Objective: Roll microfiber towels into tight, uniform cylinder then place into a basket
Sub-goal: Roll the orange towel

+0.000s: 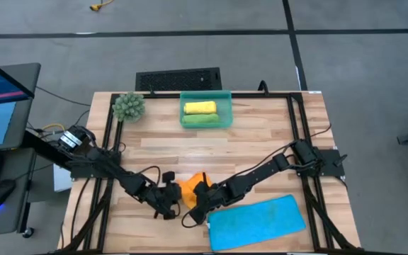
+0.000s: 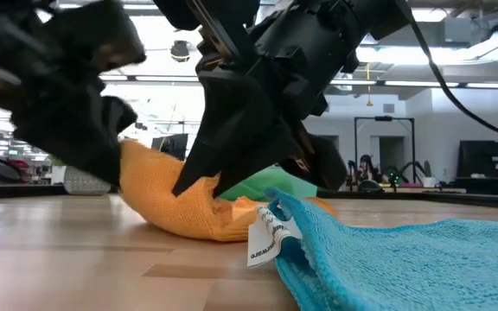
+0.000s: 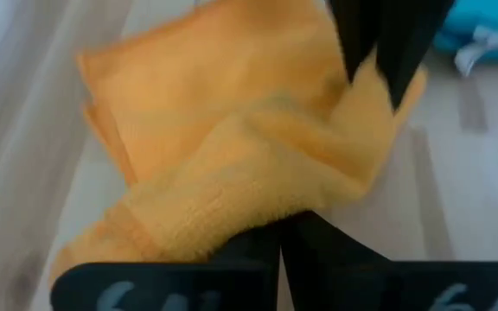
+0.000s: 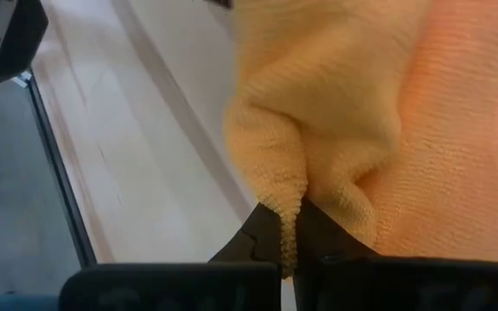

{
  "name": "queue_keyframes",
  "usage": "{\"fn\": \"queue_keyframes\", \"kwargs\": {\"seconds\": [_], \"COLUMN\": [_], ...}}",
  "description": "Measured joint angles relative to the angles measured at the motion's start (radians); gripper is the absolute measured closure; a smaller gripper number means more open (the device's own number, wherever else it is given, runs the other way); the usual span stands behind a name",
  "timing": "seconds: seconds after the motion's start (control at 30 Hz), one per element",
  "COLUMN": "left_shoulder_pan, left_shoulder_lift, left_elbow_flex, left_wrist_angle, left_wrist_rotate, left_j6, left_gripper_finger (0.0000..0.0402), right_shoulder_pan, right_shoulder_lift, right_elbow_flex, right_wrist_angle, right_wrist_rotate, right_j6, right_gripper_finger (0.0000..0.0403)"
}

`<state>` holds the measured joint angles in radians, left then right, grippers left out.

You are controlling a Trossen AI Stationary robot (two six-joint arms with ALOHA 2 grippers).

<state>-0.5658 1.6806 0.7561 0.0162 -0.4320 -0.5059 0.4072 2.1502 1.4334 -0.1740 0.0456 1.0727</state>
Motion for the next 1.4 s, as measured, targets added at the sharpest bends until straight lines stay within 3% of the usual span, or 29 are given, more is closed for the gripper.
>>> {"fn": "queue_keyframes", "kwargs": {"seconds": [0.27,0.53,0.97,1.4], "left_shoulder_pan": [0.042,0.070,0.070,0.070], "left_shoulder_lift": [0.000,0.000,0.001,0.001], "left_elbow_flex": [0.031,0.031,0.032,0.033], "left_wrist_angle": [-0.002,-0.002,-0.011,-0.069], "left_wrist_rotate": [0.014,0.118,0.203,0.254], "left_j6": [-0.018,-0.163,-0.345,-0.345], "left_gripper_finger": [0.0399,0.0399,0.0401,0.0401], "right_shoulder_pan": [0.004,0.012,0.011,0.014], "right_shoulder_lift": [0.000,0.000,-0.005,-0.046], "right_elbow_flex": [0.000,0.001,0.002,0.005], "right_wrist_angle": [0.003,0.008,0.011,0.008], "right_wrist_rotate": [0.001,-0.023,-0.083,-0.097], "right_j6": [-0.012,-0.052,-0.030,-0.026], "right_gripper_finger": [0.0369,0.0328,0.0221,0.0237]}}
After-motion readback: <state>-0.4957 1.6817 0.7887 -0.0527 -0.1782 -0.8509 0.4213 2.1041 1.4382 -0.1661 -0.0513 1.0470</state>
